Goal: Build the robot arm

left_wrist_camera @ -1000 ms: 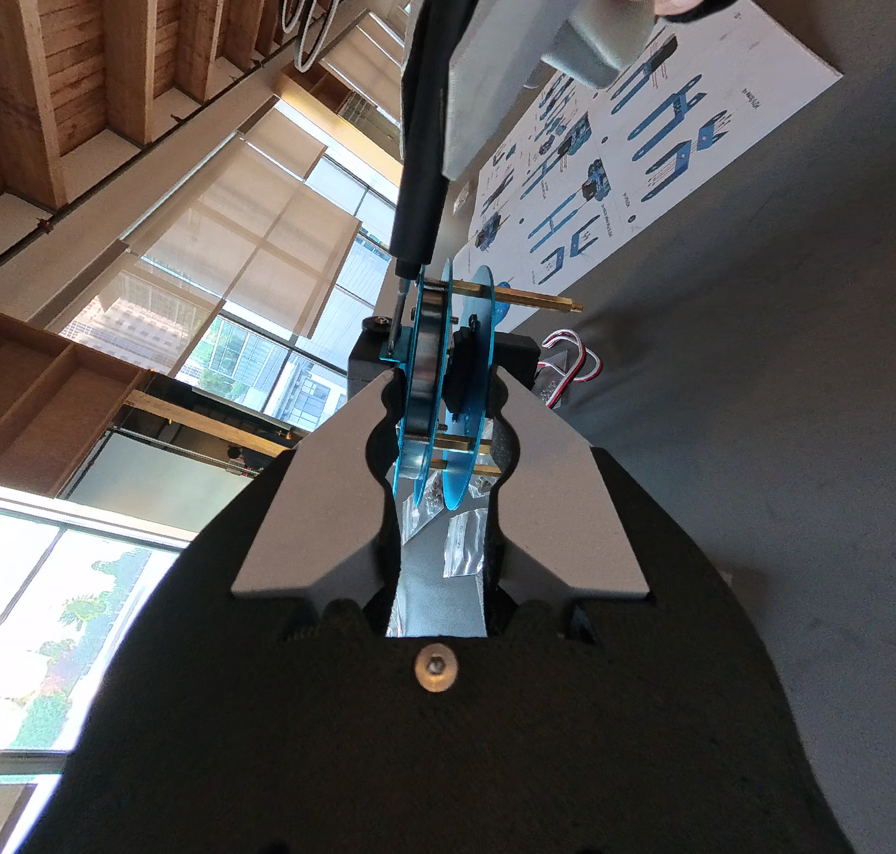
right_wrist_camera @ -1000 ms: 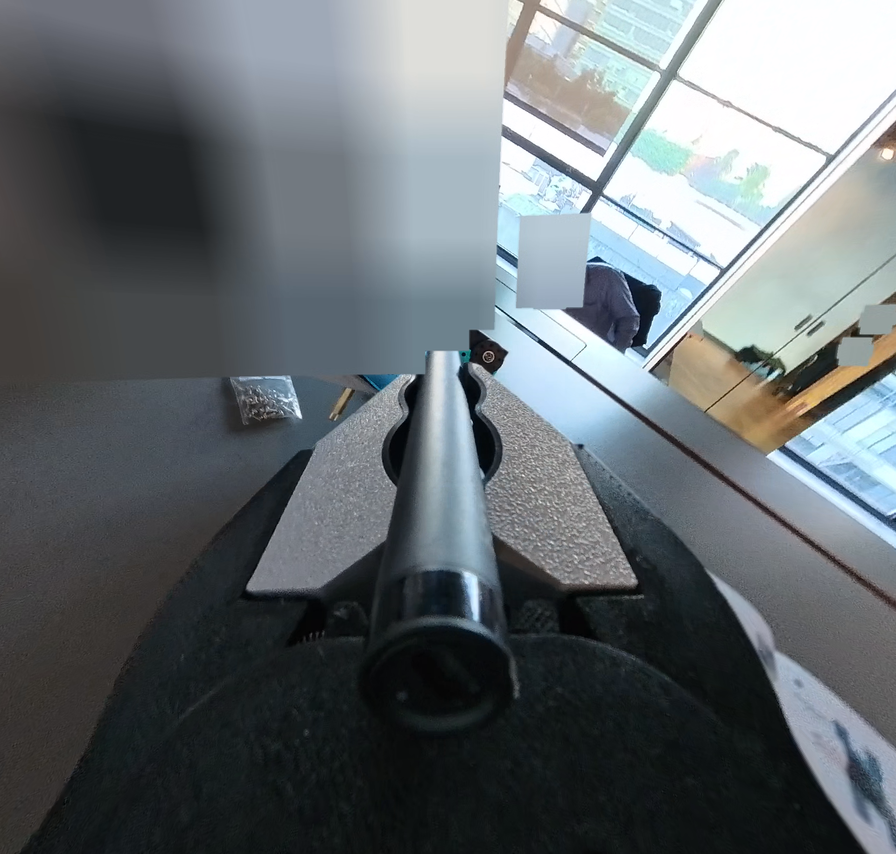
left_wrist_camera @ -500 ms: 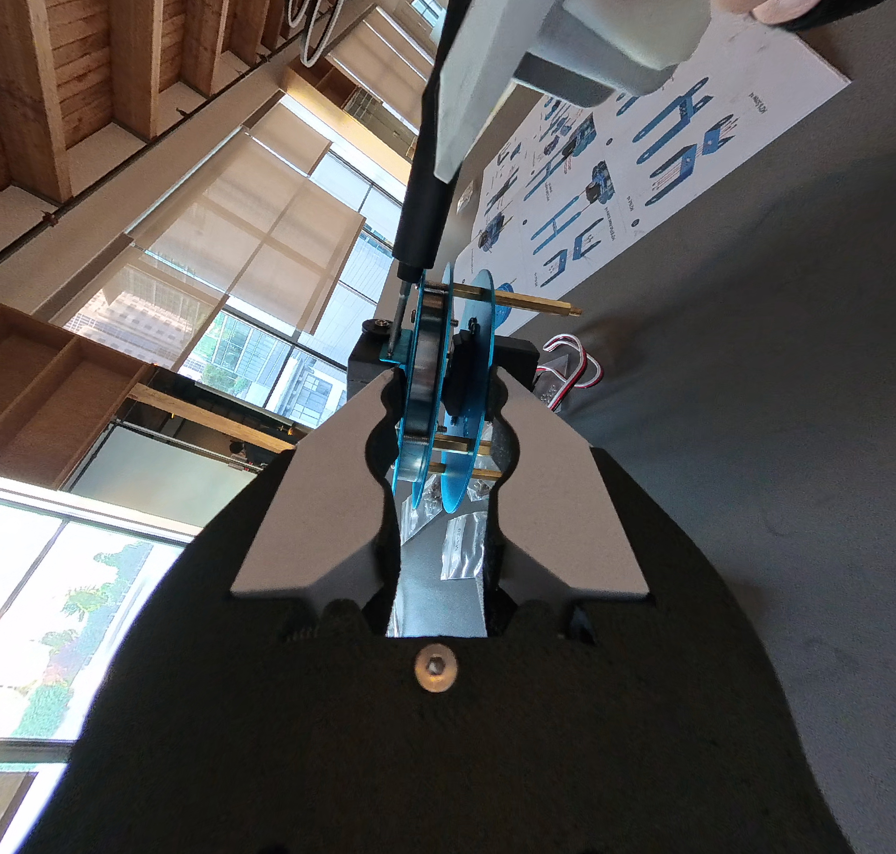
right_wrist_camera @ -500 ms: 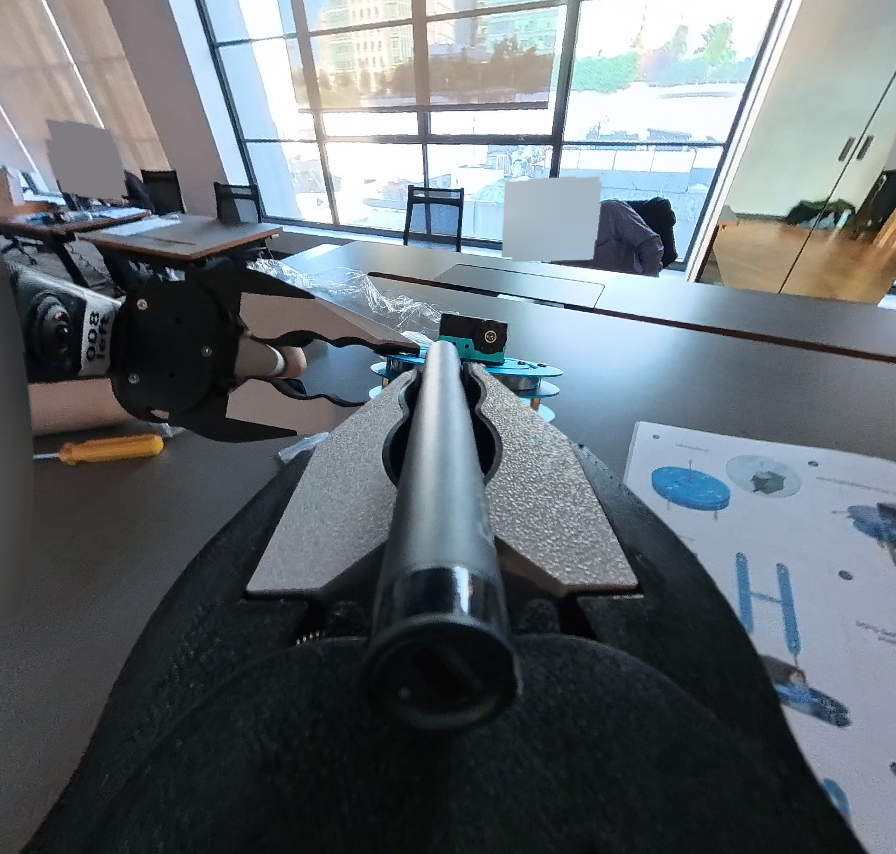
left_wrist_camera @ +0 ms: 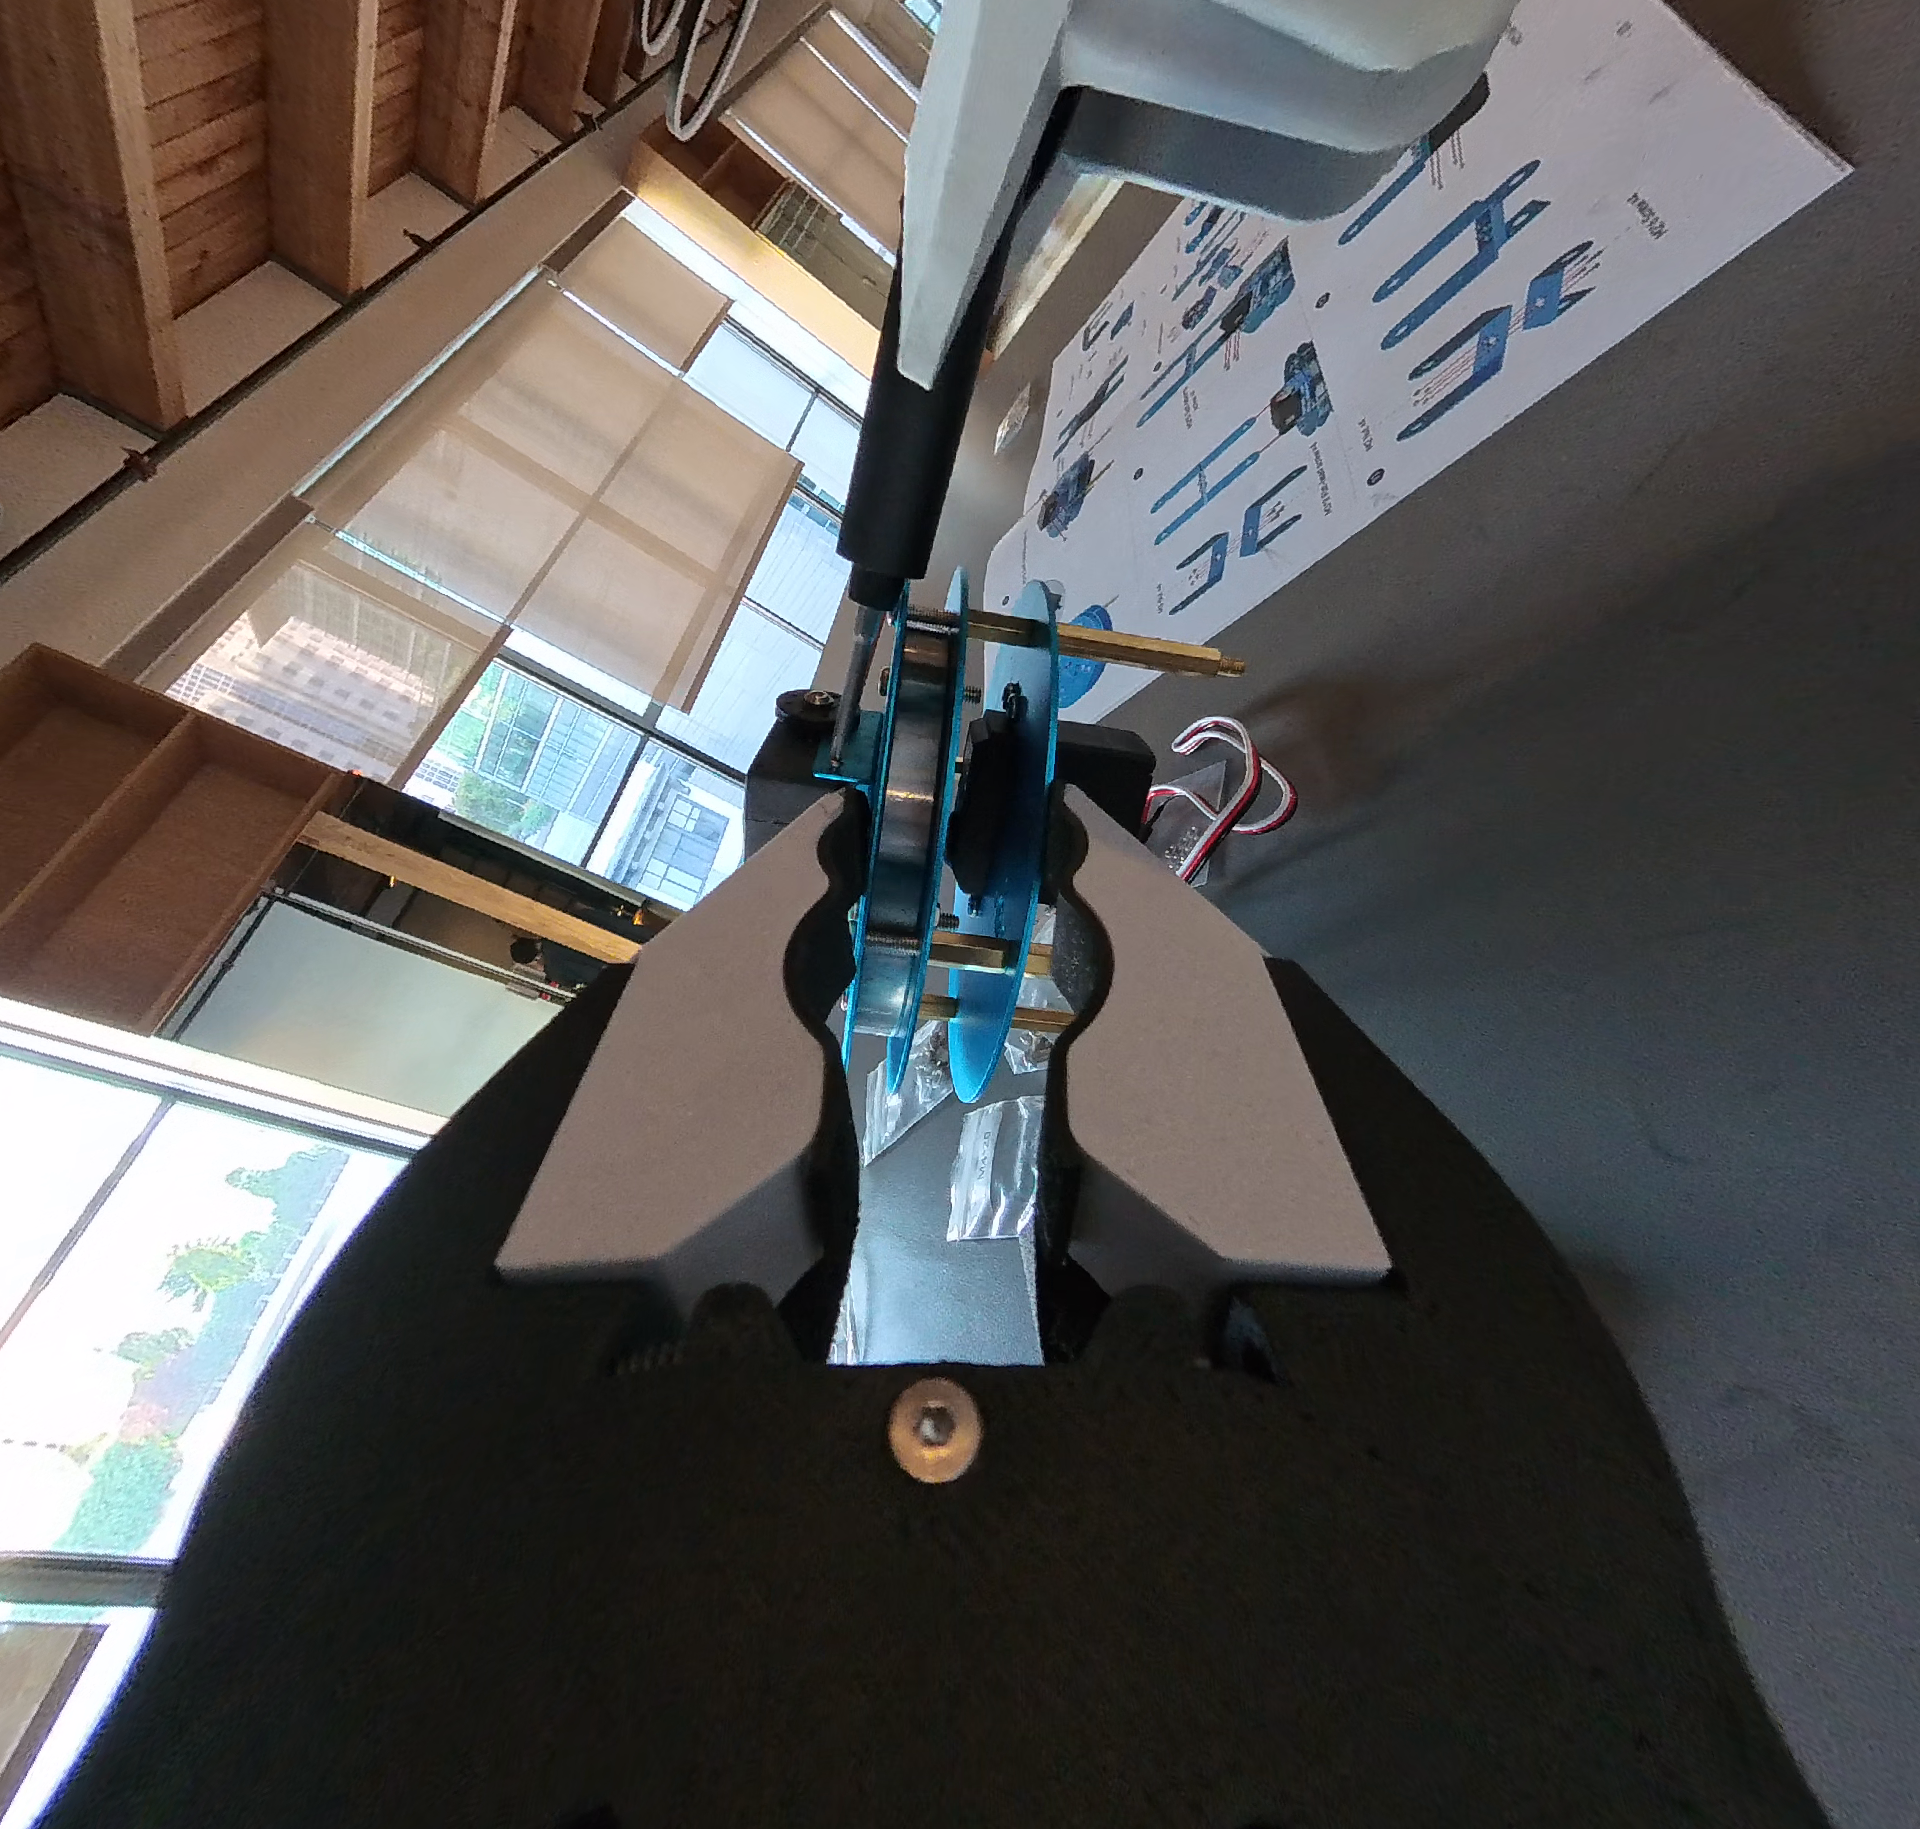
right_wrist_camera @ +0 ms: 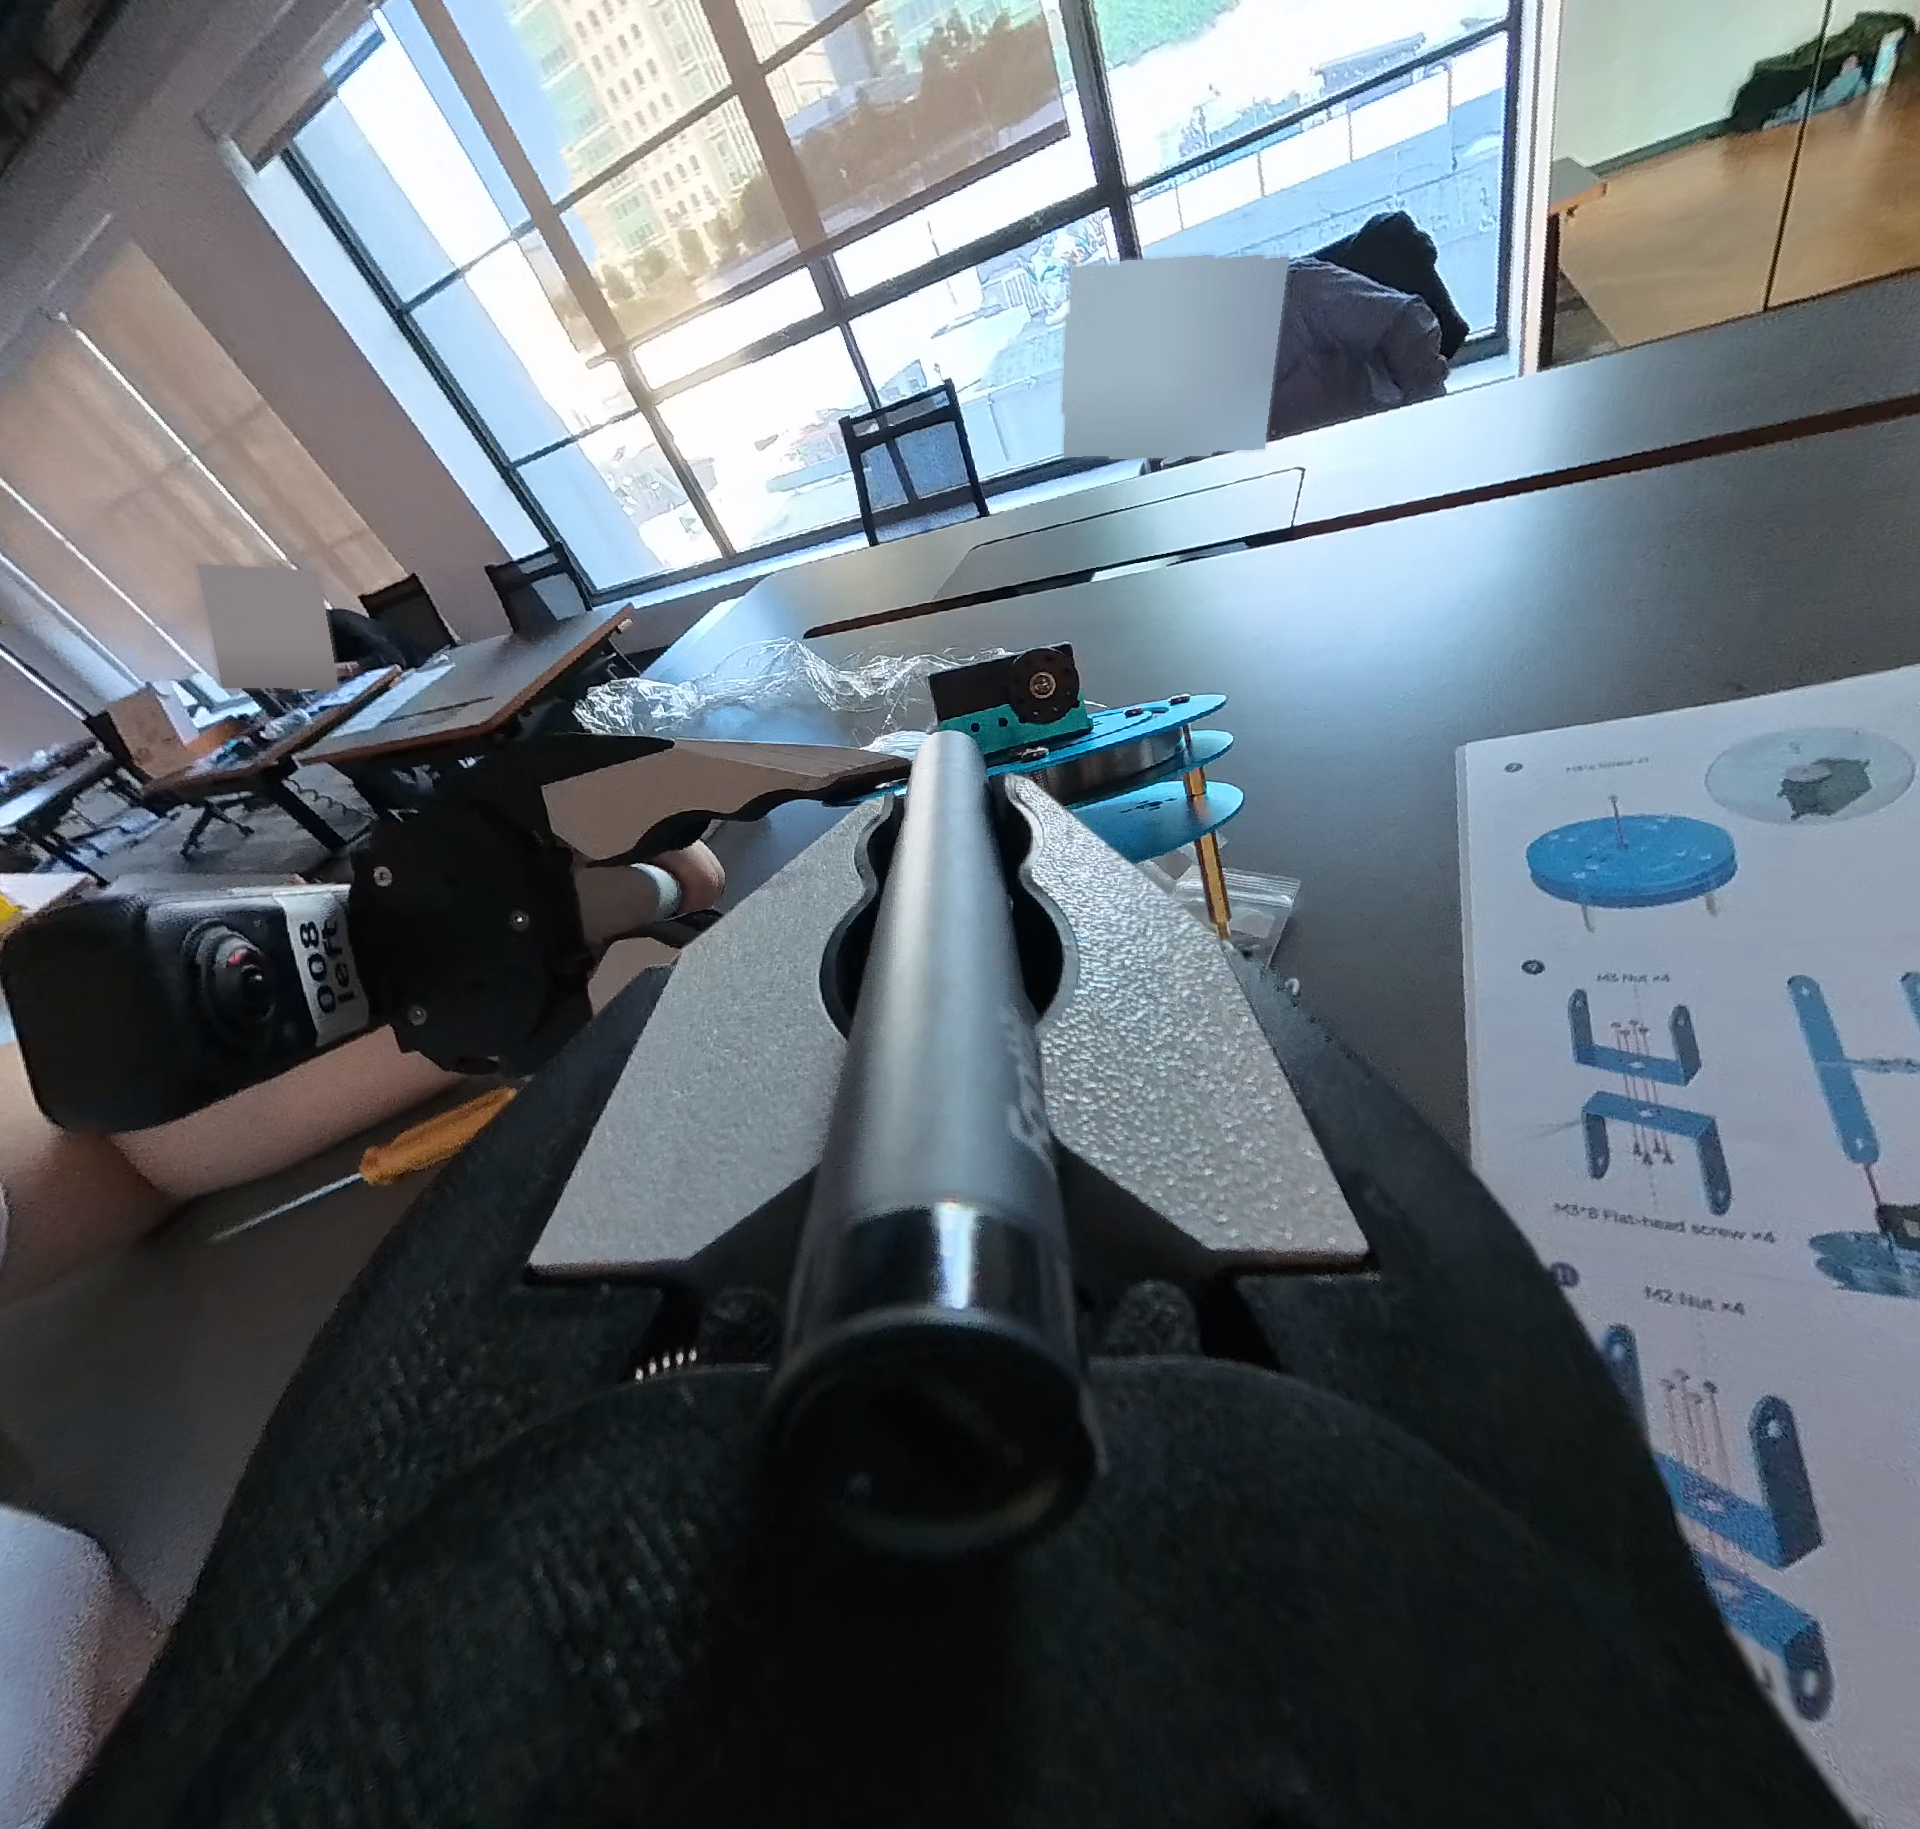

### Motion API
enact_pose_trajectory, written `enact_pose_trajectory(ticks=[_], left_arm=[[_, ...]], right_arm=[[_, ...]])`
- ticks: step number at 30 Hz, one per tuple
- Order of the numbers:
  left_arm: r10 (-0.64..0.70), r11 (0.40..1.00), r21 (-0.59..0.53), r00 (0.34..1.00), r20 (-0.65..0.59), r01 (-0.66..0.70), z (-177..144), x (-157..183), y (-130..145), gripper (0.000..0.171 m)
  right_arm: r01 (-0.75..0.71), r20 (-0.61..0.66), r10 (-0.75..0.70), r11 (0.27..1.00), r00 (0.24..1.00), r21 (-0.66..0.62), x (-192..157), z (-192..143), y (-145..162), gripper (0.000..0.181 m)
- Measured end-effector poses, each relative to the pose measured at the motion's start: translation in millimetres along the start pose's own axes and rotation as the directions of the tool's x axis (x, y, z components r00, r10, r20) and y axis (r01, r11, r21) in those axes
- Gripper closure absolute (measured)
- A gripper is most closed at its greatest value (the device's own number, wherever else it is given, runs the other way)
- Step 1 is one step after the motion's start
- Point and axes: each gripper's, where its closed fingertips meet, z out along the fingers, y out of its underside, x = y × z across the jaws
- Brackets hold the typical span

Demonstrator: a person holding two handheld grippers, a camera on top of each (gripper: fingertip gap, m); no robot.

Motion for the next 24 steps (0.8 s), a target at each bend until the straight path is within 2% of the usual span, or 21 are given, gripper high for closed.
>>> enact_pose_trajectory(ticks=[8, 14, 21, 24], left_arm=[[0.03, 1.0, -0.008, 0.999, 0.013, -0.03, 0.5, 1.5, -1.1, 0.139], [0.044, 0.999, -0.022, 0.999, 0.026, -0.043, 1.1, 0.9, -0.8, 0.139], [0.079, 0.997, -0.012, 0.996, 0.029, -0.079, 0.3, 3.5, -2.0, 0.139], [0.099, 0.995, -0.01, 0.995, 0.029, -0.098, 0.0, 5.2, -2.7, 0.139]], right_arm=[[-0.214, -0.015, 0.214, 0.977, 0.977, 0.013, 4.7, -1.8, 1.1, 0.164], [-0.299, -0.067, 0.301, 0.953, 0.951, 0.048, 3.4, -0.9, 1.5, 0.164], [-0.466, -0.107, 0.469, 0.883, 0.876, 0.057, 3.7, -3.4, 2.5, 0.164], [-0.562, -0.11, 0.566, 0.824, 0.817, 0.065, 5.2, -5.3, 4.1, 0.162]])
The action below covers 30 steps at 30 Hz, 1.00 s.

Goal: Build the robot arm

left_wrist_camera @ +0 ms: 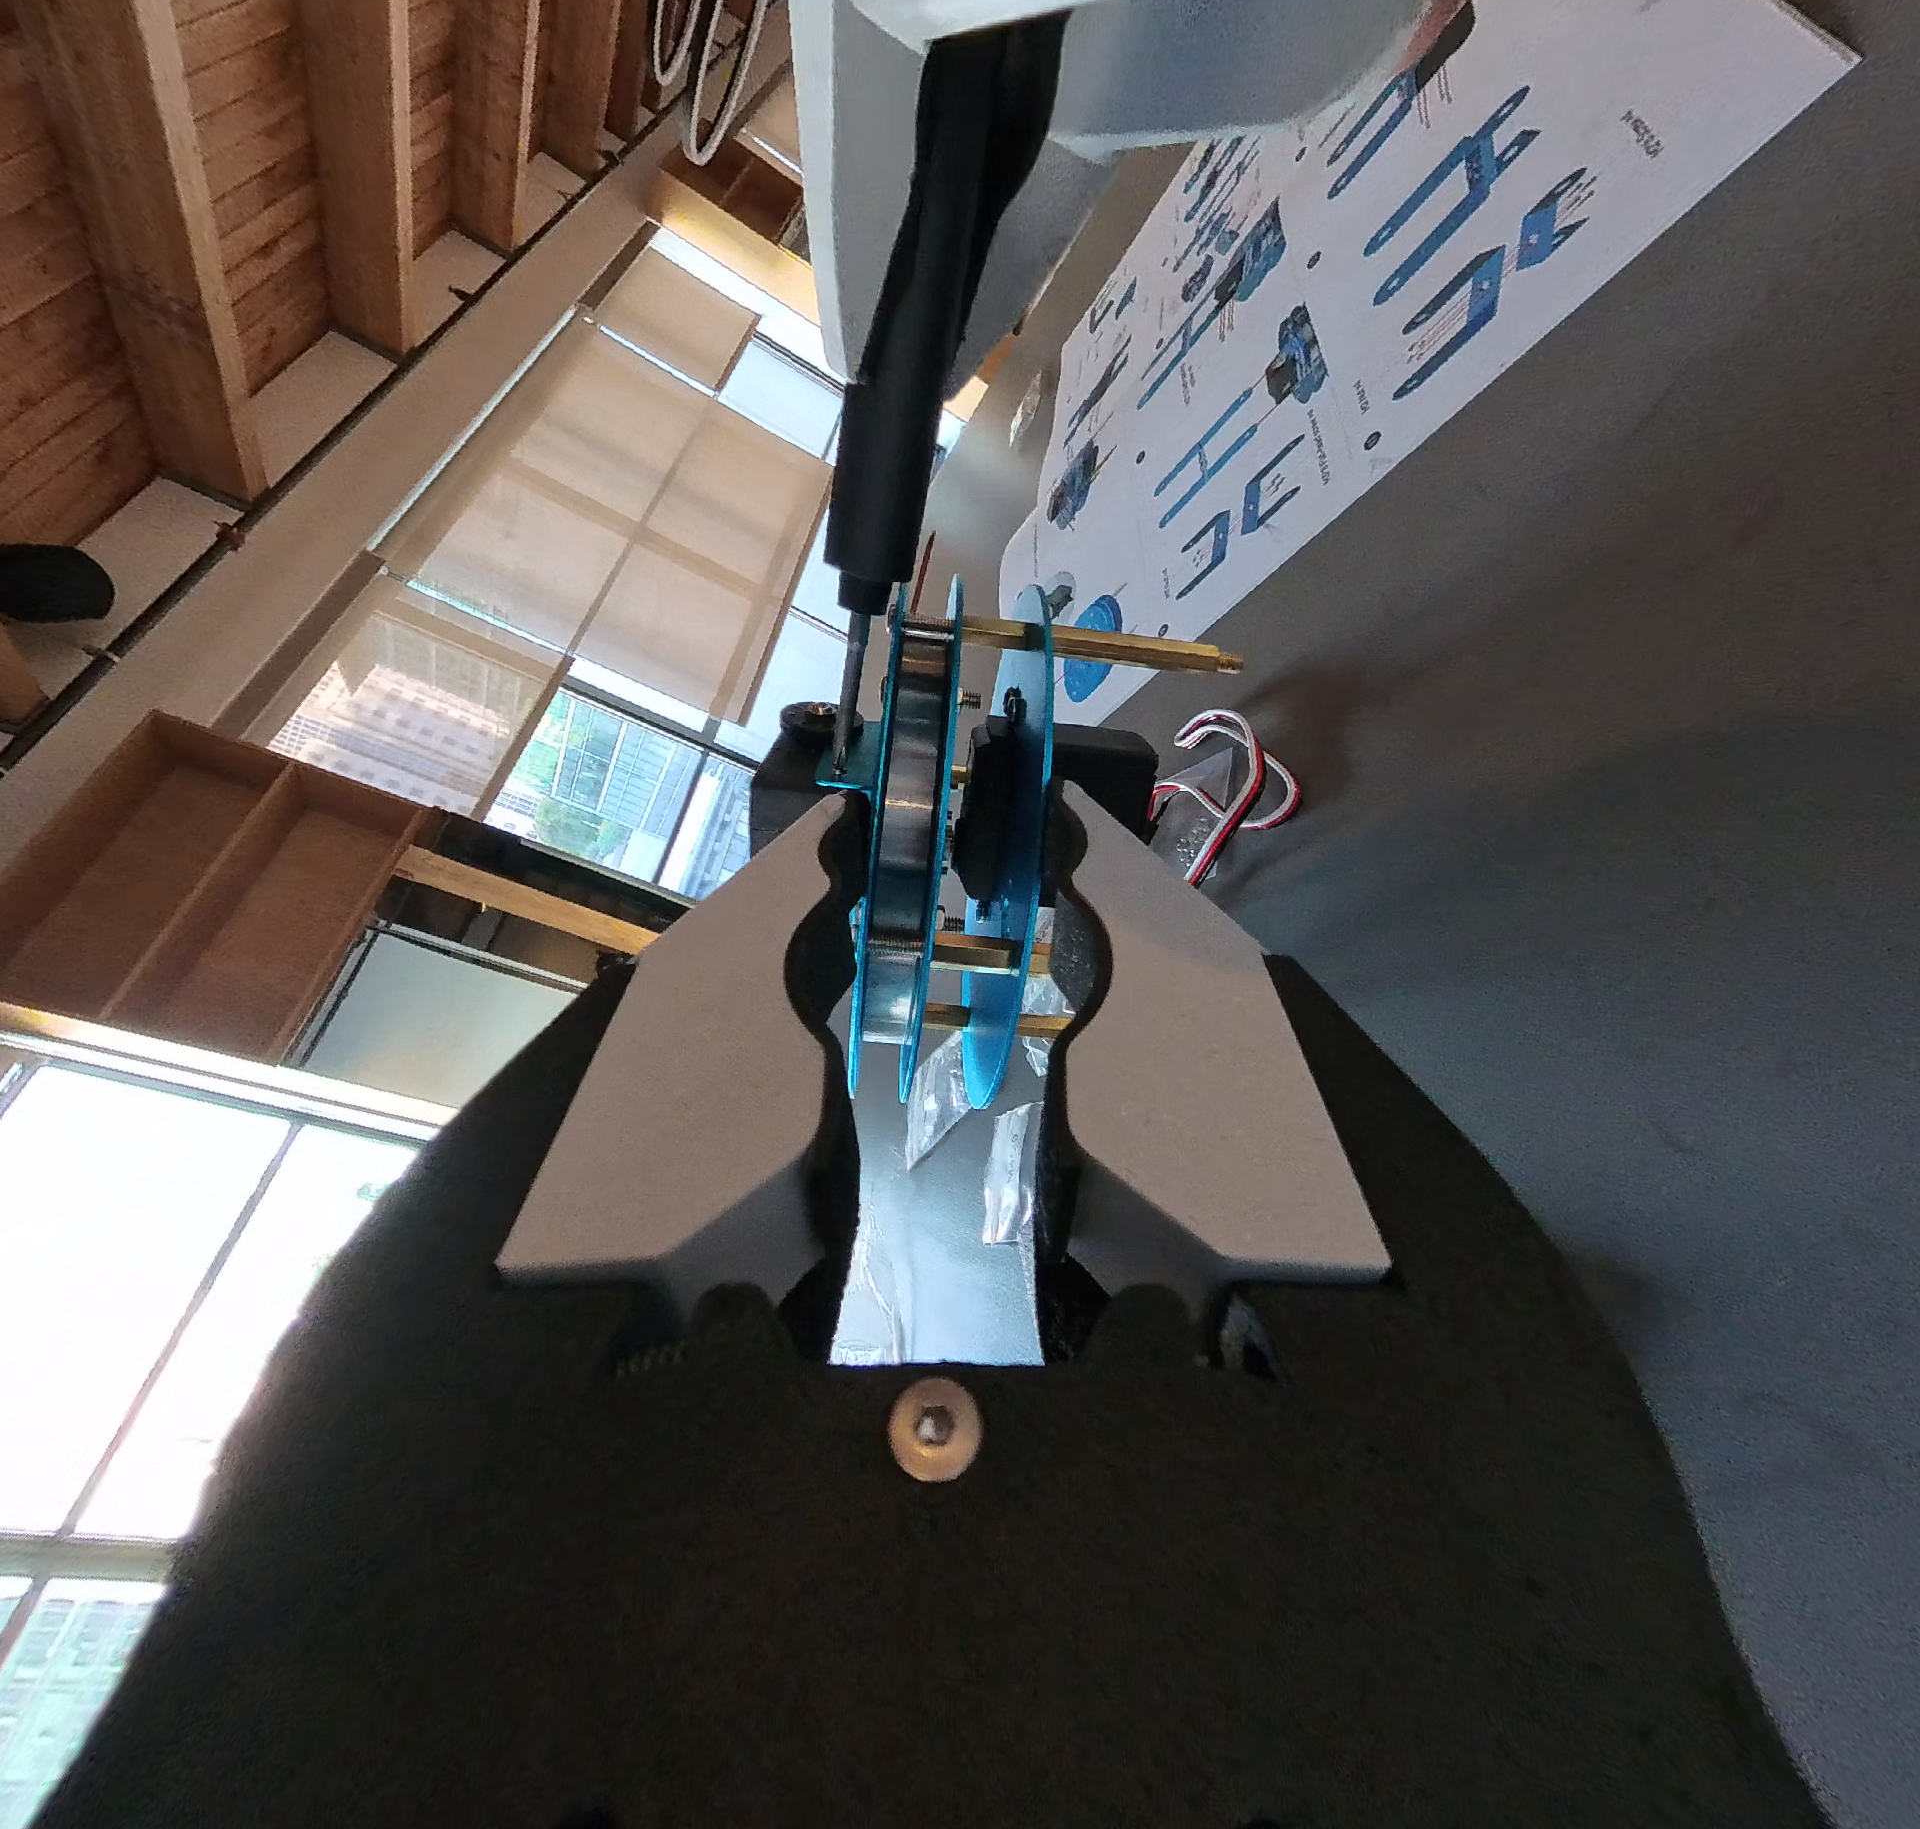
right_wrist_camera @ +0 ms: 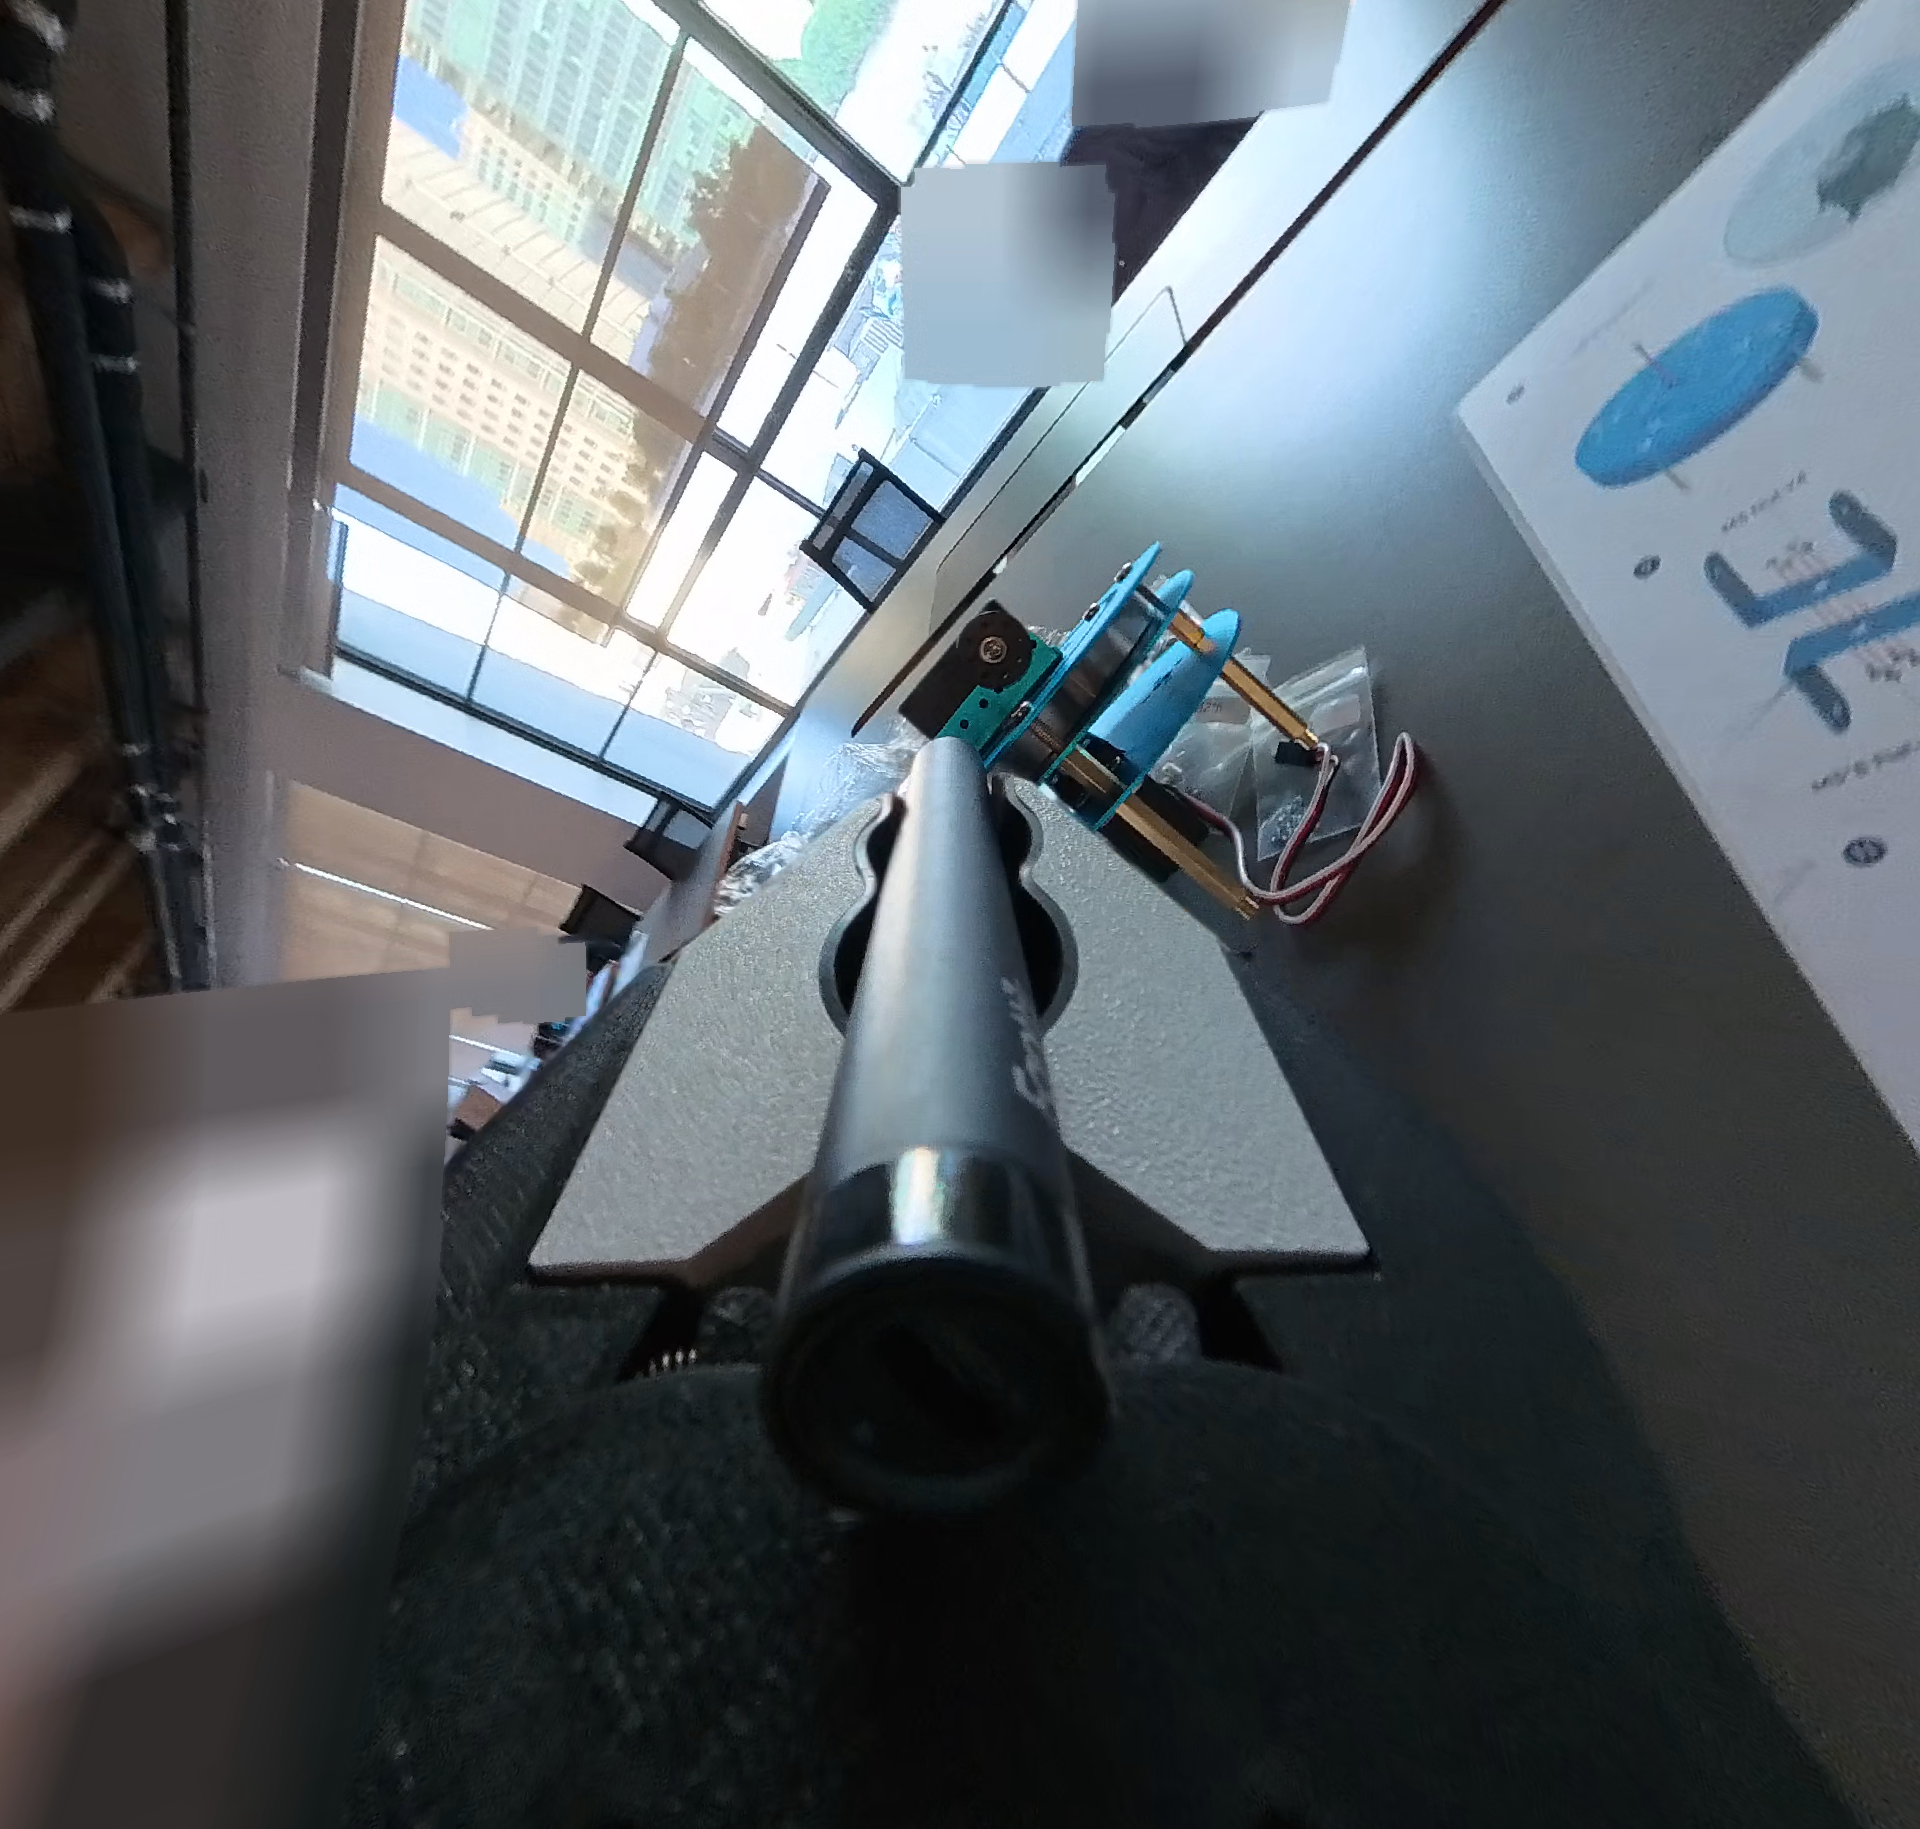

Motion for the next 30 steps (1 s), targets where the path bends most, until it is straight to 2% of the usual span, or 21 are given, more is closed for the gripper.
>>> enact_pose_trajectory(ticks=[3, 6, 15, 17, 18, 19, 20, 22, 23, 24, 25, 26, 27, 30], left_arm=[[0.022, 1.0, 0.0, 1.0, -0.001, -0.022, 0, 2, -1, 0.139], [0.025, 1.0, 0.007, 1.0, -0.01, -0.025, -1, 4, -2, 0.139], [0.045, 0.999, 0.022, 0.999, -0.019, -0.044, -1, 8, -4, 0.139], [0.047, 0.999, 0.028, 0.999, -0.026, -0.047, -2, 9, -4, 0.139], [0.047, 0.998, 0.032, 0.998, -0.03, -0.046, -2, 10, -4, 0.139], [0.056, 0.998, 0.041, 0.998, -0.037, -0.054, -3, 11, -4, 0.139], [0.072, 0.996, 0.054, 0.996, -0.048, -0.069, -4, 13, -4, 0.138], [0.08, 0.995, 0.071, 0.995, -0.054, -0.076, -7, 15, -4, 0.138], [0.093, 0.993, 0.073, 0.994, -0.054, -0.088, -8, 15, -4, 0.138], [0.097, 0.993, 0.076, 0.994, -0.059, -0.093, -8, 16, -4, 0.138], [0.101, 0.992, 0.086, 0.993, -0.066, -0.095, -9, 18, -5, 0.138], [0.116, 0.989, 0.098, 0.991, -0.072, -0.109, -10, 20, -5, 0.138], [0.134, 0.986, 0.104, 0.988, -0.07, -0.127, -10, 22, -6, 0.138], [0.183, 0.979, 0.108, 0.981, -0.061, -0.176, -11, 28, -7, 0.138]], right_arm=[[-0.095, -0.006, 0.095, 0.995, 0.995, 0.003, 2, -2, 1, 0.164], [-0.067, -0.019, 0.067, 0.998, 0.998, 0.013, 2, -5, 2, 0.163], [0.252, -0.01, -0.252, 0.966, 0.968, 0.051, -4, -17, -2, 0.164], [0.384, 0.035, -0.386, 0.922, 0.922, 0.056, -12, -22, -3, 0.164], [0.491, 0.083, -0.495, 0.869, 0.865, 0.064, -19, -24, -4, 0.164], [0.624, 0.118, -0.631, 0.776, 0.767, 0.091, -27, -28, -6, 0.164], [0.776, 0.132, -0.787, 0.616, 0.603, 0.132, -35, -33, -7, 0.165], [0.968, 0.061, -0.985, 0.172, 0.164, 0.18, -39, -43, -7, 0.165], [0.982, 0.038, -0.997, -0.052, -0.06, 0.179, -37, -45, -3, 0.165], [0.955, 0.047, -0.967, -0.239, -0.25, 0.179, -34, -47, 7, 0.165], [0.907, 0.073, -0.914, -0.383, -0.4, 0.178, -29, -46, 19, 0.166], [0.861, 0.086, -0.864, -0.478, -0.497, 0.173, -23, -43, 28, 0.166], [0.829, 0.085, -0.83, -0.531, -0.551, 0.176, -20, -41, 33, 0.166], [0.767, 0.044, -0.78, -0.6, -0.624, 0.227, -20, -37, 37, 0.166]])
